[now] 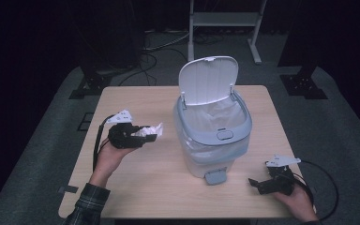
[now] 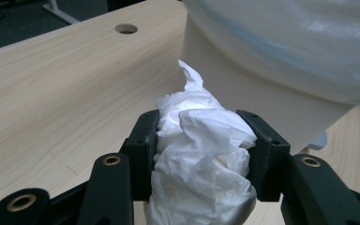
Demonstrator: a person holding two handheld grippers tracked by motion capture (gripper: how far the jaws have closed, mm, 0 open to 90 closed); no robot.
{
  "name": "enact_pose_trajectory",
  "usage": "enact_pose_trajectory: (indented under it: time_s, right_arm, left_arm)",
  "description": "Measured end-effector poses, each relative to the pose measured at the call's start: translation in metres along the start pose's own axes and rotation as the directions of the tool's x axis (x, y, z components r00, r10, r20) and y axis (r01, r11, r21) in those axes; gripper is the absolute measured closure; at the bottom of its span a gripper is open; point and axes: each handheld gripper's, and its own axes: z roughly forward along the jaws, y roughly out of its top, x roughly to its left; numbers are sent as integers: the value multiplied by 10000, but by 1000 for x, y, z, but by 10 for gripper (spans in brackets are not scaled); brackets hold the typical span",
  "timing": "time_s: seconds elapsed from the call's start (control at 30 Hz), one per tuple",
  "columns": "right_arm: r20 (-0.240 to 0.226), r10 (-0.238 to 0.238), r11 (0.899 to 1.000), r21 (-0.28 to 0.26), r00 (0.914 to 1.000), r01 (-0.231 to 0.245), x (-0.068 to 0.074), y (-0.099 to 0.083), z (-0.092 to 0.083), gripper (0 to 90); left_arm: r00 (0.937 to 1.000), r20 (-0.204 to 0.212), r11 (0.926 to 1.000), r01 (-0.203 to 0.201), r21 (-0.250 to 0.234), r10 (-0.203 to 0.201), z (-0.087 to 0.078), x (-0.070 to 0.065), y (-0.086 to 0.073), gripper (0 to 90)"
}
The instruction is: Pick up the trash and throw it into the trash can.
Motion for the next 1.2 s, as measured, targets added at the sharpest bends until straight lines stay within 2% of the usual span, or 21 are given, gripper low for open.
enact_pose_trajectory:
  time_s: [0.6, 0.83, 1.07, 1.2]
  right_arm:
    - [-2, -1, 10000, -7, 10000, 1, 0, 0, 0, 0]
    - [-4, -1, 10000, -8, 10000, 1, 0, 0, 0, 0]
    - [-2, 2, 10000, -8, 10000, -2, 0, 0, 0, 0]
    - [-3, 3, 10000, -9, 10000, -3, 0, 0, 0, 0]
  left_arm:
    - [9963, 659, 9959, -503, -747, 553, -26, -21, 31, 518]
    - [9917, 918, 9911, -801, -1066, 901, -33, -29, 46, 519]
    - [9874, 1258, 9870, -781, -1402, 960, -39, -34, 62, 519]
    - [9830, 1398, 9830, -971, -1559, 1193, -43, -39, 75, 519]
